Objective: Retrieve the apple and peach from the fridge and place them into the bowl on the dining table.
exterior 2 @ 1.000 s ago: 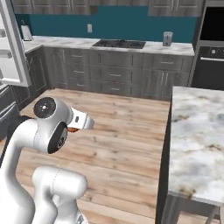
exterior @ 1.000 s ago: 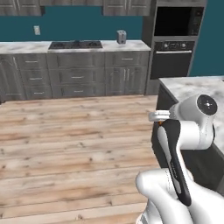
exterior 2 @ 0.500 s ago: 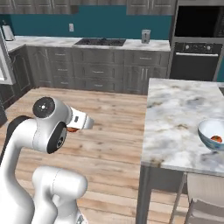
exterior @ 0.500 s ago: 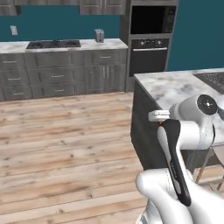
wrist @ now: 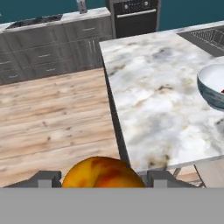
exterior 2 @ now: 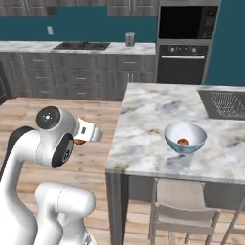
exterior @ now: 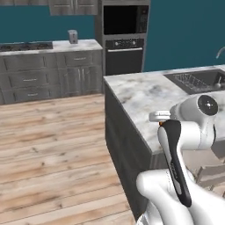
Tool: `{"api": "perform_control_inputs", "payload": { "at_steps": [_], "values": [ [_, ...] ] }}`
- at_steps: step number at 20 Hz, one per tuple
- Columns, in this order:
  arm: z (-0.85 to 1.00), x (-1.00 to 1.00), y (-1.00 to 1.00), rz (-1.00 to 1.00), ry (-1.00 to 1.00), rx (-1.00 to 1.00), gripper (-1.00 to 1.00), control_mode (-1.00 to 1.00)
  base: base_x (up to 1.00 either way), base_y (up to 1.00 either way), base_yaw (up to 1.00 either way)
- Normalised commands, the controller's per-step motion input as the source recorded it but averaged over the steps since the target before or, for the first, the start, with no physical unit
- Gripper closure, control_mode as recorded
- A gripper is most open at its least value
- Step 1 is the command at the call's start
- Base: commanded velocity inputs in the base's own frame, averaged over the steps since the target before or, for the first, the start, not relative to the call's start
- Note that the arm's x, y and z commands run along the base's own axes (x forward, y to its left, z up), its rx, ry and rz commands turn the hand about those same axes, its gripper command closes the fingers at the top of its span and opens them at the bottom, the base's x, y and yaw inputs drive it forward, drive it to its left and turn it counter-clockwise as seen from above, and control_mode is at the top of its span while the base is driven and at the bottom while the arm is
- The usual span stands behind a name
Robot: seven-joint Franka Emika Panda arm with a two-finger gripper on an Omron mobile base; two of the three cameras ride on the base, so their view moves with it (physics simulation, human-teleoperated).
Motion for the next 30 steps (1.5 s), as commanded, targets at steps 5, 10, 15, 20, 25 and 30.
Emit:
{"api": "perform_control_inputs", "payload": {
  "at_steps": [5,10,15,20,25,30],
  "values": [
    [0.0,0.0,0.0,0.0,0.0,0.0,1.0,1.0,0.0,-0.73,-0.19],
    [0.0,0.0,0.0,0.0,0.0,0.0,1.0,1.0,0.0,-0.75,-0.18],
    [0.0,0.0,0.0,0.0,0.0,0.0,1.0,1.0,0.07,-0.4,-0.16],
    [0.0,0.0,0.0,0.0,0.0,0.0,1.0,1.0,0.07,-0.28,-0.15],
    [0.0,0.15,-0.26,-0.1,0.0,0.0,1.0,-1.0,0.05,-0.13,-0.06],
    [0.0,0.34,-0.59,-0.18,0.02,0.0,1.0,-1.0,0.0,0.0,0.0]
  ]
}}
